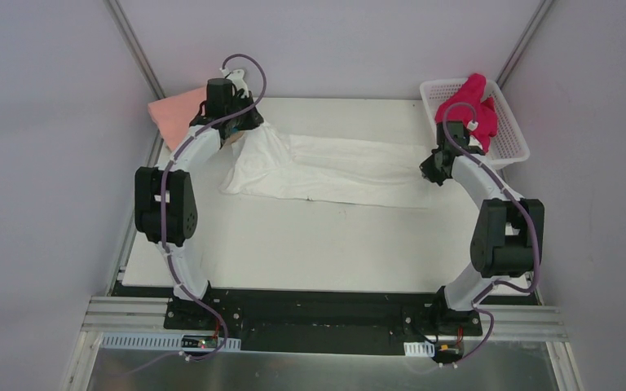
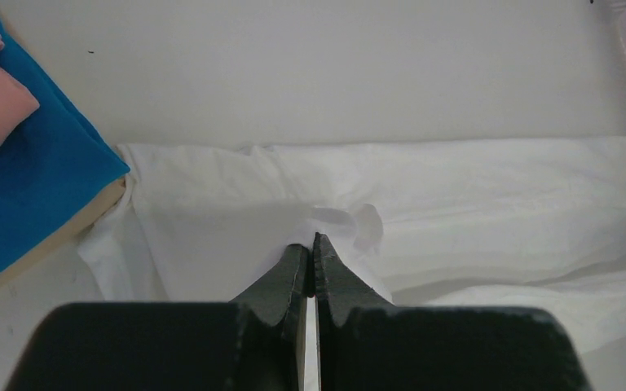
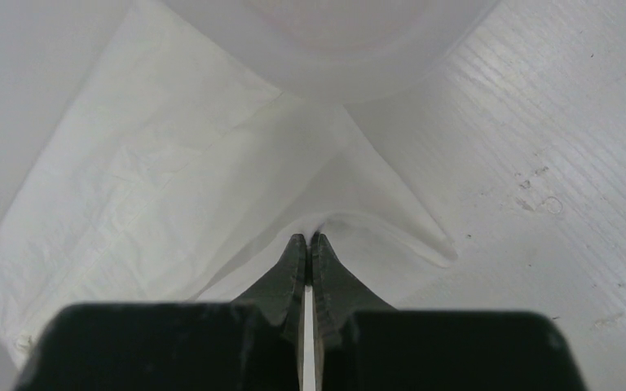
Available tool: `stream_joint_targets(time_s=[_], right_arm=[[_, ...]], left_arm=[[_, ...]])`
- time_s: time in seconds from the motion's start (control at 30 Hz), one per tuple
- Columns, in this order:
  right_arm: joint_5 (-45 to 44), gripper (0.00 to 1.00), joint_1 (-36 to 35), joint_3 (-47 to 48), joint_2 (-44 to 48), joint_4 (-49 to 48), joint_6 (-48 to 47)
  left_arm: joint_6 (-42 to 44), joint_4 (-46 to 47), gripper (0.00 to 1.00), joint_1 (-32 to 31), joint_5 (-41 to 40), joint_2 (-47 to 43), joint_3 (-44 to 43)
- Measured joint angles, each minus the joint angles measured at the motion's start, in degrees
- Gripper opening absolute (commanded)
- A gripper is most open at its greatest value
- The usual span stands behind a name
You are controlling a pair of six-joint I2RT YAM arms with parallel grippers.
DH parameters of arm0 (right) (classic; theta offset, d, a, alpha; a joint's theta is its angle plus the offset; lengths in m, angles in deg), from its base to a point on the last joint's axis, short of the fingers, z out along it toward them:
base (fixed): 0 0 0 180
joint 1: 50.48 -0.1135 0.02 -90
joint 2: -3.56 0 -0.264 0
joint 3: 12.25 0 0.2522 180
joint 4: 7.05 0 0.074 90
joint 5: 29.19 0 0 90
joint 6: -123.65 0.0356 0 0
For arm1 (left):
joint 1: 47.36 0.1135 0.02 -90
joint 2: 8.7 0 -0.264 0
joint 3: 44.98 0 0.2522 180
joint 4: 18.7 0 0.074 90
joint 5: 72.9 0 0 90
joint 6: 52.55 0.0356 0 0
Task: Fold and stack the t-shirts
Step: Fold the other side of the tshirt into a rectangle, then rotate the tshirt 90 degrees
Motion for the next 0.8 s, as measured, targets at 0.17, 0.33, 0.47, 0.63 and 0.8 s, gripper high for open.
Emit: stream_joint_targets(time_s=[0.17, 0.33, 0.47, 0.63, 0.8], right_arm=[[-0.6, 0.1, 0.0, 1.2, -2.9, -0.9, 0.0], [-1.8, 0.57, 0.1, 3.8, -5.2, -1.0, -0.3], [-1.2, 0.8, 0.1, 4.4, -5.0, -1.3, -1.4], [1.3, 0.98, -0.6, 3.6, -2.4, -1.1, -2.4], [2.7, 0.99, -3.8, 1.2, 2.3, -1.1, -3.8]], left_arm=[[1.2, -2.6, 0.36, 0.4, -0.7, 6.5, -6.0], [2.6, -7.6, 0.78, 0.6, -3.8, 14.1, -15.2], [2.5, -12.2, 0.99, 1.0, -5.8, 17.4, -21.1], [0.7, -14.5, 0.99, 1.1, -6.5, 16.1, -21.4], [-2.6, -15.4, 1.0, 1.0, -5.8, 9.9, -14.8]])
